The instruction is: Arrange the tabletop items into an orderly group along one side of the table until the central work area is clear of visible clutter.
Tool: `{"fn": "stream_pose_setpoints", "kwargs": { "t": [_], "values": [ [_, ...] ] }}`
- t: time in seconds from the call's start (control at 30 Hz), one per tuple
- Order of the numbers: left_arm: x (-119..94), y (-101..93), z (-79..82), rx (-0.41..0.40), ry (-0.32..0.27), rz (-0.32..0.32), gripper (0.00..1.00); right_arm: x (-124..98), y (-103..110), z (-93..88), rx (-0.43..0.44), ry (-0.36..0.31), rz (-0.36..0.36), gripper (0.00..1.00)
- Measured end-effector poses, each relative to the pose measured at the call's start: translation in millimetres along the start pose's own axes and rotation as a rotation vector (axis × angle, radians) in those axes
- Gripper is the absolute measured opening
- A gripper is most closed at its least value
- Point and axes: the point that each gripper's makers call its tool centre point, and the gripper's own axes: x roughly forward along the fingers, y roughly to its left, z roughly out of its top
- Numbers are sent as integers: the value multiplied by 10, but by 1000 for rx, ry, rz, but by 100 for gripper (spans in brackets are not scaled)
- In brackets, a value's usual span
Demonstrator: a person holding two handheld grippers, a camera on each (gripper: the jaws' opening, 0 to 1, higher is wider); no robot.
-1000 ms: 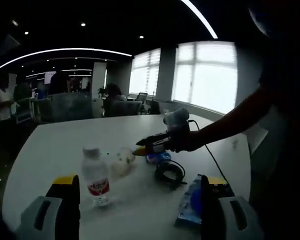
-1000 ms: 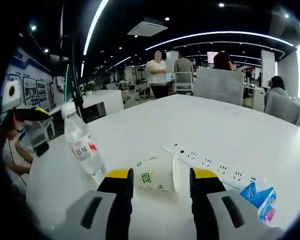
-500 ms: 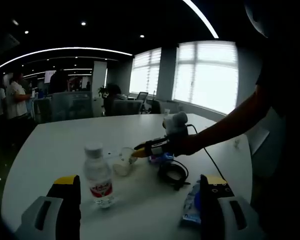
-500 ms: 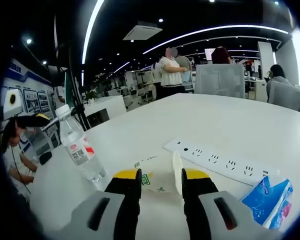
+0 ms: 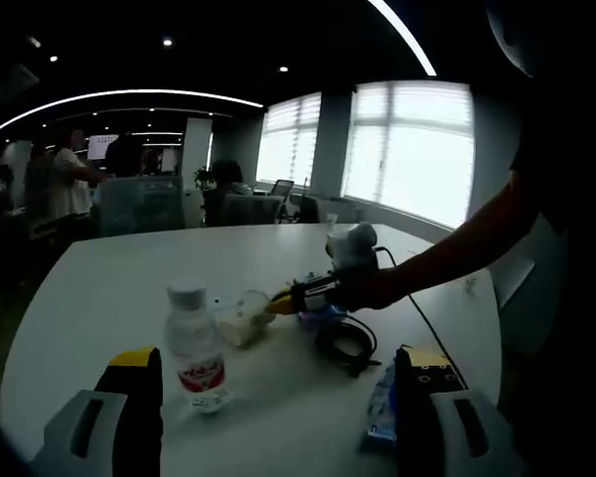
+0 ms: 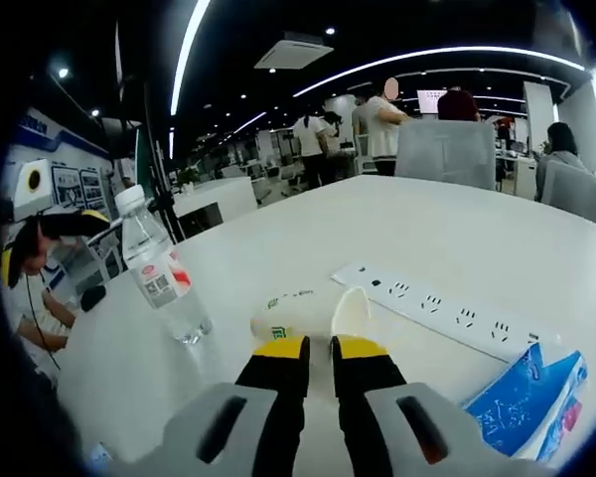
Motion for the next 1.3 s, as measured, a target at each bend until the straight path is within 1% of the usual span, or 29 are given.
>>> {"fn": "stream_pose_setpoints", "kwargs": {
  "t": [0.07,0.3,0.57,0.73,0.77,0.83,0.93,1.0,1.03,1.23,1.3],
  "values": [
    [1,-1,-2,2,1,0,96,-7,5,-9,-15,5,-1,0],
    [10,-36,-4,14,8,-7,95,-64,57,34,-40,2,6,0],
    [-3,-72,6,28,4,-18,95,-208,221,164,-102,-13,29,0],
    [-20,-101,2,46,6,-28,95,-331,328,217,-158,-2,35,0],
    [-25,-103,-4,52,8,-27,95,-354,343,220,-188,4,34,0],
    [-30,-112,-7,55,10,-28,95,-384,388,222,-211,14,42,0],
    [-40,-145,-2,59,10,-29,95,-436,492,230,-302,34,58,0],
    [-46,-166,1,66,11,-31,95,-462,578,225,-329,46,70,0],
    [-48,-177,-2,69,14,-32,95,-445,586,200,-359,54,78,0],
    [-71,-224,9,82,16,-39,95,-492,764,211,-434,76,104,0],
    [-87,-234,7,85,17,-42,95,-508,828,204,-480,90,113,0]
  ]
}}
